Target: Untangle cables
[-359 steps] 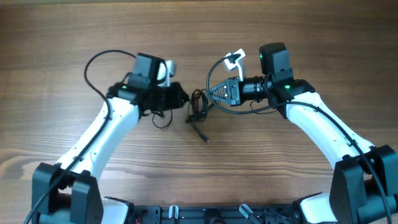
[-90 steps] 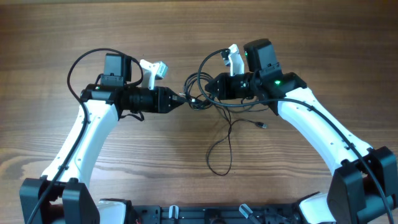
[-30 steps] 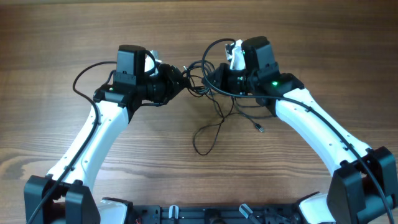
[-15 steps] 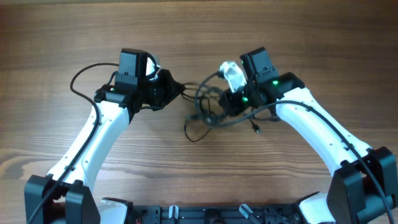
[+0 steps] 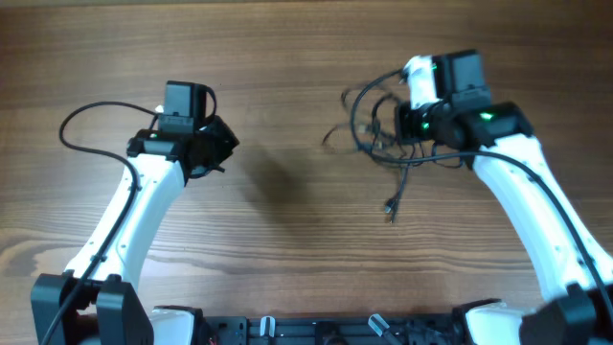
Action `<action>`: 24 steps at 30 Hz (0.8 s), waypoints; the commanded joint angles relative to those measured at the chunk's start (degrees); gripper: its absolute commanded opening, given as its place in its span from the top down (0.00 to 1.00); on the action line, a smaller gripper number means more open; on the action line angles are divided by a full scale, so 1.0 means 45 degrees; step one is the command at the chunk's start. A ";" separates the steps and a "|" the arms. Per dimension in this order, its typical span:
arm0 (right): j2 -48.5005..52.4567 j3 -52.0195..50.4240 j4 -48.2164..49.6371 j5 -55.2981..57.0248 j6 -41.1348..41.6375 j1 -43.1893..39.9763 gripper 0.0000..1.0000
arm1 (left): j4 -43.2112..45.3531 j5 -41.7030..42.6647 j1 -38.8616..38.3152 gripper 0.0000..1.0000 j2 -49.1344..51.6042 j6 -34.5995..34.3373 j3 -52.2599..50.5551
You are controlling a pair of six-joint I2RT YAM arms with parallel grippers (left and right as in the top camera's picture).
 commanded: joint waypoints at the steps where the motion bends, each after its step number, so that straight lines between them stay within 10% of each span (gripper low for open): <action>1: -0.0427 0.0427 0.0758 -0.7907 -0.2001 0.0165 0.96 | 0.0185 0.1282 0.0306 0.96 -0.0238 0.0393 0.0097; 3: -0.0160 0.0427 0.0777 -1.1390 -0.3313 0.0379 0.95 | 0.1345 0.5008 0.0253 0.87 -0.0233 0.2220 0.0097; 6: 0.0175 0.0427 0.0753 -0.8490 -0.1001 0.0398 0.96 | 0.3152 1.0491 0.0253 0.57 -0.0233 0.3682 0.0097; 10: 0.0170 0.0427 0.0874 -0.8009 -0.0937 0.0384 0.96 | 0.3599 1.2925 0.0253 0.57 -0.0233 0.3682 0.0097; 19: 0.0170 0.0427 0.1273 -0.4541 0.2463 0.0389 0.96 | 0.1899 1.2303 0.0248 0.80 -0.0228 0.3963 0.0097; 21: 0.0170 0.0427 0.1525 -0.5644 0.2331 0.0389 0.96 | 0.1948 1.2366 0.0185 0.54 -0.0228 0.3585 0.0097; 24: 0.0170 0.0427 0.1564 -0.5799 0.2390 0.0389 0.96 | 0.2628 1.2352 -0.0272 0.44 -0.0204 0.2254 0.0097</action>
